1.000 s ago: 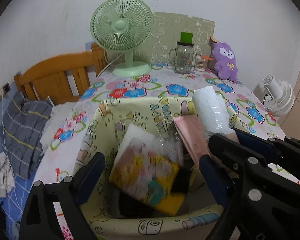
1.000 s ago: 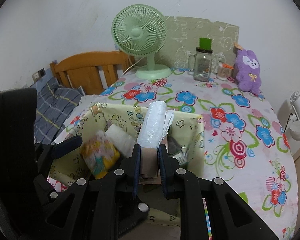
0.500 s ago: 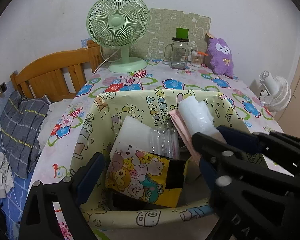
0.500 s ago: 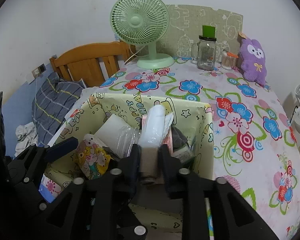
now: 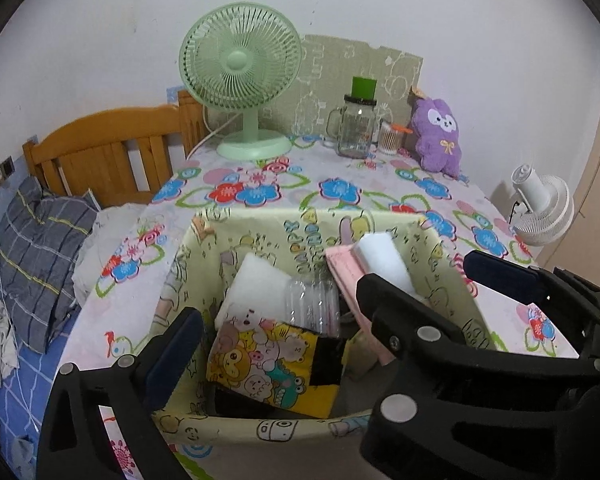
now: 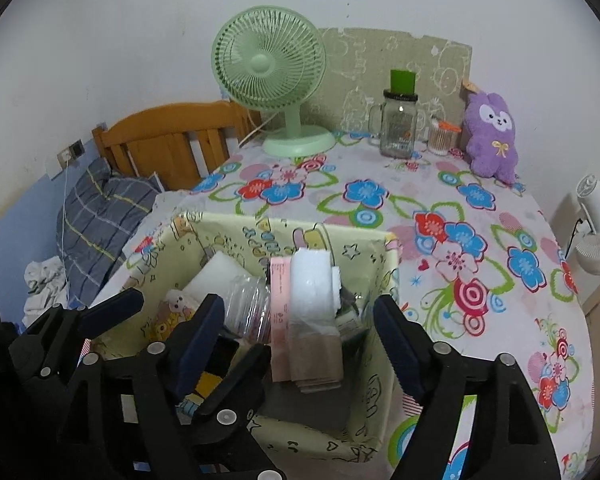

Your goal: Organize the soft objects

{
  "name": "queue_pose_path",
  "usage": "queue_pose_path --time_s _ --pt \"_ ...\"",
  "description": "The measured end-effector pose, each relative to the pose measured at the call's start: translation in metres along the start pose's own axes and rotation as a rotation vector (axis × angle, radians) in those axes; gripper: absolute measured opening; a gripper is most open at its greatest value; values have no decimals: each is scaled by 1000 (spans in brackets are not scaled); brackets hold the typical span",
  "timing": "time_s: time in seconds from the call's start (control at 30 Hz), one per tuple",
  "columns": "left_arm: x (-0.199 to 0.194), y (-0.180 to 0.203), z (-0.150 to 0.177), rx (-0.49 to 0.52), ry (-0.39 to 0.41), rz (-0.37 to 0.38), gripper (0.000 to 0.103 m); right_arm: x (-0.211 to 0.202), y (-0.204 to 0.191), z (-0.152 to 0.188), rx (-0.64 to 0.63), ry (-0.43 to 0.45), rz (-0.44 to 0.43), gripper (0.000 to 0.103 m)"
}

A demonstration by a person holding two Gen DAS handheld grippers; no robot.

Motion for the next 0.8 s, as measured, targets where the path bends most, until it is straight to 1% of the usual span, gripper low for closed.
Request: queue_pose_path --time_s 0.07,0.4,0.57,0.8 --pt "-3 4 -3 8 12 -3 102 -5 2 -3 6 17 11 84" --pt "-22 26 -17 42 59 -27 103 -33 20 -12 36 77 45 90" --pt "-34 38 -22 60 87 -38 103 -47 28 -15 44 107 57 94" --pt "-52 59 -29 79 124 -30 103 -75 42 -19 60 157 76 97"
Point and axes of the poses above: each gripper's, at about its wrist camera, not at the fingertips, and x roughly the way its jaws point, y to its right, z to its underside, the point moved 3 cm from there along x, roughly the way its jaws point, and after that the axes turned 6 degrees about y, right-handed, at the moved point
